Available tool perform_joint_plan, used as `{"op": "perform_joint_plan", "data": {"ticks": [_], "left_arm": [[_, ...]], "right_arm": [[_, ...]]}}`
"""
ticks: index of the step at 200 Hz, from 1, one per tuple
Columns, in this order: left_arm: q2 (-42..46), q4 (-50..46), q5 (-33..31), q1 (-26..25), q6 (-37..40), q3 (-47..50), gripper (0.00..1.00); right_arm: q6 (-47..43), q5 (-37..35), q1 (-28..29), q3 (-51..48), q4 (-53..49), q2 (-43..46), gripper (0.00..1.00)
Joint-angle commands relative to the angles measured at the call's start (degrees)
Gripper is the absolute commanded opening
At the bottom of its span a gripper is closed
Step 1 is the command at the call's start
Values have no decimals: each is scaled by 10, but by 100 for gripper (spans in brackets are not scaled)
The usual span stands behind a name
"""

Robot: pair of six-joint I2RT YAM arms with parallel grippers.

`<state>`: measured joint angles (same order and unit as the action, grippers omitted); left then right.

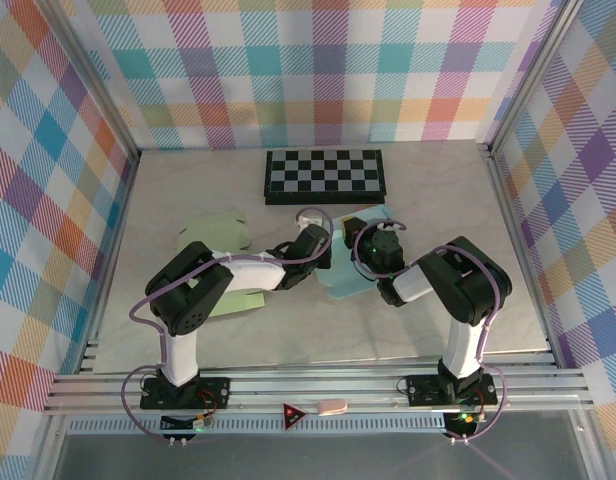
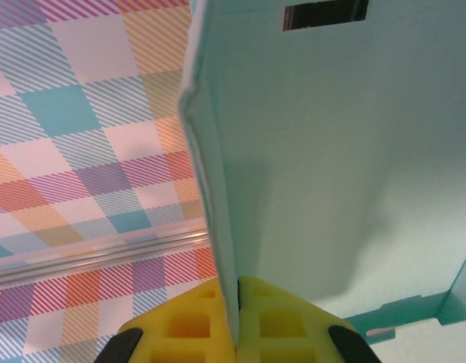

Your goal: Fold the paper box

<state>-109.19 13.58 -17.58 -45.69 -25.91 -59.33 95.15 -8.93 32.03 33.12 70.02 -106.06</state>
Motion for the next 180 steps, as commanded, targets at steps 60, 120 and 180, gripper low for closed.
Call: {"op": "perform_joint_plan", "data": {"ticks": [60,120,180], "left_arm": [[-38,19,-17,-1,2,-56,6],[-54,2,-20,2,7,-72,14],[-80,-6,-7,24,16,-106,20]], "right_arm": [[42,34,27,14,-49,3,0],[51,27,30,19,-68,13,0],[60,23,30,6,-86,25,0]]}}
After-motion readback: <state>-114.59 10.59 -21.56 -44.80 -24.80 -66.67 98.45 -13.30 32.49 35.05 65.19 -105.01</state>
